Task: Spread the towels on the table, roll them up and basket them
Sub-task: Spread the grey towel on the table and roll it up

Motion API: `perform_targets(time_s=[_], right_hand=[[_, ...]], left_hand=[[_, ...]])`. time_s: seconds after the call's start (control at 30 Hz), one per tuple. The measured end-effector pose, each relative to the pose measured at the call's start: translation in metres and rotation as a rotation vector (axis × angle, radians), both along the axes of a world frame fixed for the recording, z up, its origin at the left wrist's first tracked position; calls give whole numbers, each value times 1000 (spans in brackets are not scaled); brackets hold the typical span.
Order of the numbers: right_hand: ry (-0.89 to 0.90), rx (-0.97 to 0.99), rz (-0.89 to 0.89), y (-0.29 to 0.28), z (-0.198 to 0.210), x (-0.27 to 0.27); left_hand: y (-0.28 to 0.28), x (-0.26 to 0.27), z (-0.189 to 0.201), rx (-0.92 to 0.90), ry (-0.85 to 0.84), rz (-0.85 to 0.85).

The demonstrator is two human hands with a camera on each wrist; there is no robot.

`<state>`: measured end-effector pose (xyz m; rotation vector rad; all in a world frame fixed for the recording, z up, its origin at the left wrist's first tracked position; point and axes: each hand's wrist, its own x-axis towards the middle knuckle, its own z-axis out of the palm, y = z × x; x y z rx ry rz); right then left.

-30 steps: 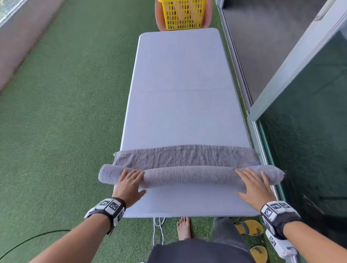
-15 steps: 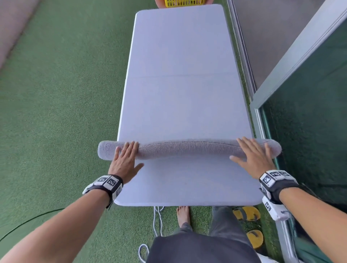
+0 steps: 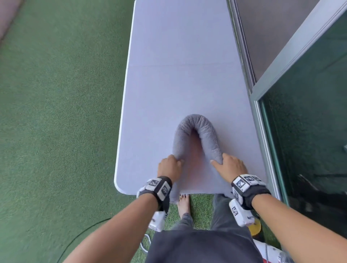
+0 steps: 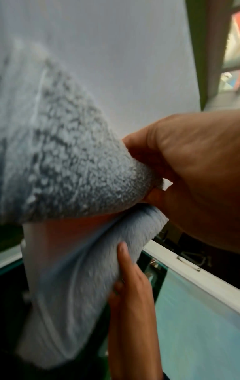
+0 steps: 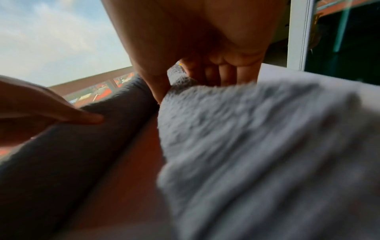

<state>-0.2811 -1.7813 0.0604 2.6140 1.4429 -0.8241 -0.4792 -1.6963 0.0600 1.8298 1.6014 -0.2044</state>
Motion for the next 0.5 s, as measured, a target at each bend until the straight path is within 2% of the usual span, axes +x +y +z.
perform_targets(time_s=[0.13, 0.23, 0.27, 0.33, 0.4, 0.43, 0.5], right_hand=[[124, -24, -114, 4, 1, -35], [194, -12, -252, 6, 3, -51], [221, -3, -307, 7, 3, -57], [170, -12, -333, 10, 0, -67], [-28, -69, -231, 11, -8, -72], [-112, -77, -169, 11, -12, -71], [-177, -41, -88, 14, -13, -65]], left_hand=[[-27, 20, -4, -198, -219, 263], [-38, 25, -3, -236, -276, 321], [-43, 27, 0, -252, -303, 266], [-54, 23, 7, -350, -341, -24], [-65, 6, 15, -449, -248, -383], [-69, -8, 16, -450, -195, -496], [-78, -44, 14, -415, -161, -516]])
